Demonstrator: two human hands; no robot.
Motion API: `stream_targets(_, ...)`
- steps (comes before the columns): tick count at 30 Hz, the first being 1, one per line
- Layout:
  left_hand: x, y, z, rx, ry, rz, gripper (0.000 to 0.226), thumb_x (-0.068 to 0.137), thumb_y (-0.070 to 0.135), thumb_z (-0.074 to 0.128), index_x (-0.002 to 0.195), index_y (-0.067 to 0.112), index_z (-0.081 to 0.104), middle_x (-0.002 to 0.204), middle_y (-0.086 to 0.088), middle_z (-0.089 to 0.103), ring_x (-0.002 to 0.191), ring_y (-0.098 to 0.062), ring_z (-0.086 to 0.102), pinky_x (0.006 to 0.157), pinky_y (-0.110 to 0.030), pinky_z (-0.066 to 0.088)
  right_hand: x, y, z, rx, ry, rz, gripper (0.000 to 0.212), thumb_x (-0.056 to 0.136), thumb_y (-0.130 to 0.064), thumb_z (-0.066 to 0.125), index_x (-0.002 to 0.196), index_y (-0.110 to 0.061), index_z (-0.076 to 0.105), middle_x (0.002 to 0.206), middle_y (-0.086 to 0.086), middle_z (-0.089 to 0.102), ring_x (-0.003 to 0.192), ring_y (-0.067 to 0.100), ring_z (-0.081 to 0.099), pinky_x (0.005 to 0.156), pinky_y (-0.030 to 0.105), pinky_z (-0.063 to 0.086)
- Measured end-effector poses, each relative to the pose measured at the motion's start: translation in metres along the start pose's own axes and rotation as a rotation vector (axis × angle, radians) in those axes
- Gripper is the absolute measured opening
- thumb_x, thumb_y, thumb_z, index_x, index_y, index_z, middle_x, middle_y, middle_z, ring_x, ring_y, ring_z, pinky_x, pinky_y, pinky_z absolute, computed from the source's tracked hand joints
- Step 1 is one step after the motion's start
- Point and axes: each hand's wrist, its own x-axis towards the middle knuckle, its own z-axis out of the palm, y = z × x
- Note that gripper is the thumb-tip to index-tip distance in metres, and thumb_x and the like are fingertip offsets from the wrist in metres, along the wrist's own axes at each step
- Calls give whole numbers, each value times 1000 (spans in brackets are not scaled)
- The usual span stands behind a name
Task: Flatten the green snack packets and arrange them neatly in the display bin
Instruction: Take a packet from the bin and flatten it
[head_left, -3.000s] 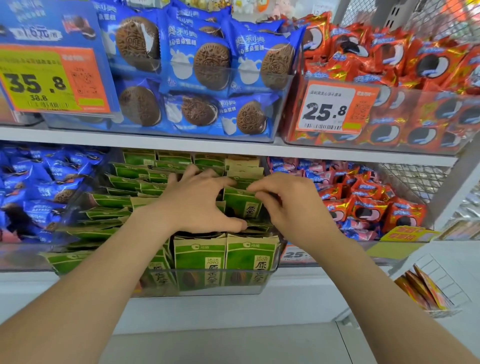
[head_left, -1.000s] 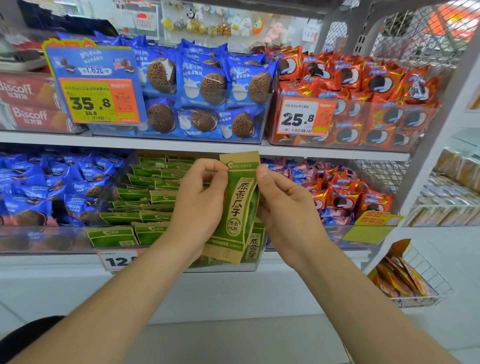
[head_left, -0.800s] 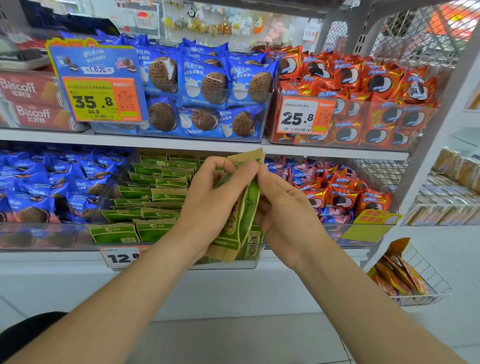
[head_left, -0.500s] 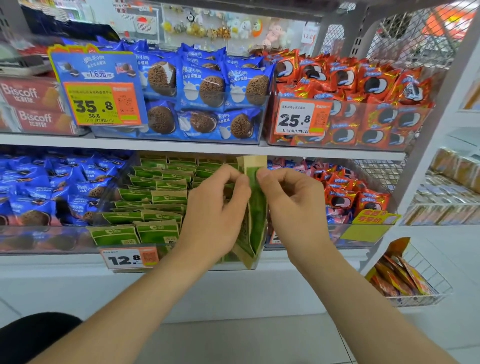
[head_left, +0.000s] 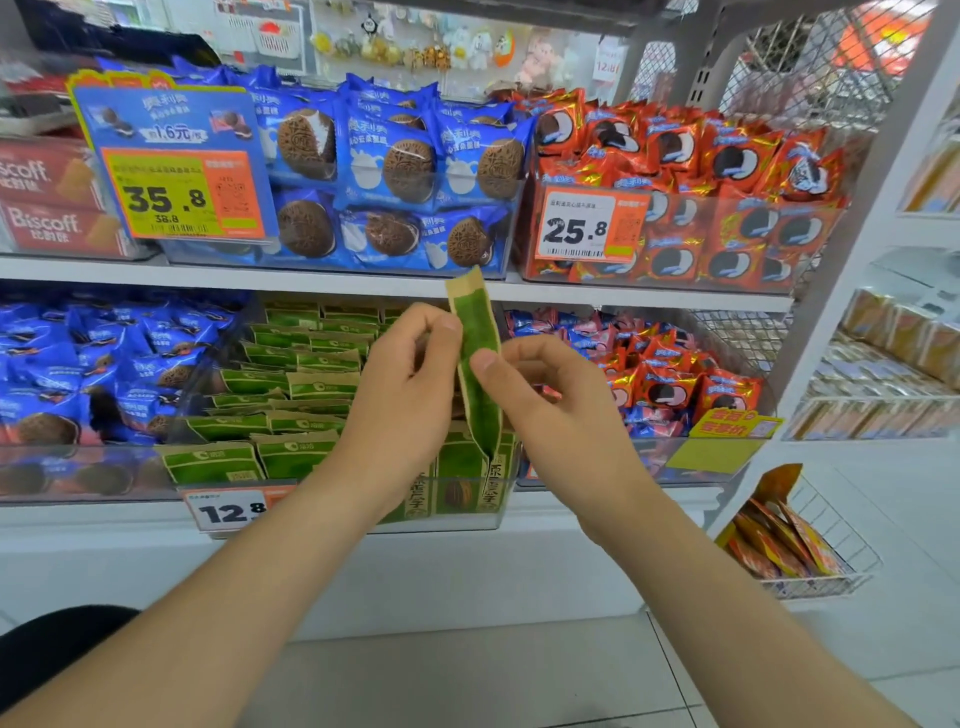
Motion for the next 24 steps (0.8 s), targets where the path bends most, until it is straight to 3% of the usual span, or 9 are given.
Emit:
stream_targets(2, -1, 2, 1, -87, 64, -62, 30, 114, 28, 45, 99, 7, 61, 87, -19, 63, 79, -27, 59, 79, -59, 57, -3, 0, -1, 8, -134, 102, 32, 94, -45, 77, 118, -29, 65, 109, 3, 76, 89, 17, 77, 71, 32, 63)
stream_targets(4, 0, 2, 1, -176, 88, -147, 31, 114, 29, 47, 102, 5, 62, 95, -21, 69, 87, -36, 67, 86, -64, 59, -5, 1, -1, 79, -137, 137, 37, 93, -41, 80, 118, -22, 61, 111, 8, 75, 82, 23, 78, 63, 27, 59)
stream_targets(6, -2, 3, 2, -237, 31, -218, 37, 112, 34, 50, 112, 0, 63, 107, -20, 74, 105, -39, 71, 89, -62, 62, -6, -1, -1, 97, -6, 64, 37, 94, -38, 79, 104, -9, 57, 93, 8, 73, 65, 17, 70, 57, 24, 54)
stream_targets(8, -4, 4, 3, -203, -62, -219, 43, 109, 37, 57, 113, -5, 65, 111, -19, 74, 110, -33, 72, 88, -55, 65, -5, 1, -1, 65, 111, -32, 37, 99, -41, 73, 87, -10, 55, 70, 1, 65, 55, 11, 59, 56, 27, 50)
stream_targets(11, -13, 4, 8, -155, -146, -181, 32, 104, 29, 67, 99, -3, 72, 104, -14, 77, 104, -25, 76, 87, -44, 66, 1, 7, -3, 16, 174, -101, 45, 105, -47, 63, 77, -13, 56, 57, -7, 57, 55, 13, 53, 58, 37, 45)
stream_targets(14, -17, -1, 8, -45, -147, -103, 18, 102, 19, 69, 92, 10, 80, 92, -5, 79, 94, -20, 78, 86, -43, 66, 1, 13, -2, -19, 186, -131, 43, 107, -45, 59, 80, -11, 63, 63, -2, 62, 61, 18, 58, 61, 50, 53)
stream_targets(18, -18, -2, 3, 98, -152, -13, 19, 105, 14, 65, 93, 13, 79, 89, 1, 79, 89, -14, 78, 80, -37, 67, 3, 19, -4, -32, 227, -126, 35, 106, -38, 63, 75, -21, 66, 67, 0, 70, 60, 15, 63, 58, 42, 53)
stream_targets(24, -16, -1, -2, 90, -232, -40, 15, 108, 14, 59, 100, 7, 70, 96, -2, 78, 97, -15, 78, 82, -32, 66, 2, 20, -4, 17, 288, -116, 34, 99, -37, 73, 75, -12, 76, 69, 3, 75, 63, 17, 71, 62, 40, 60)
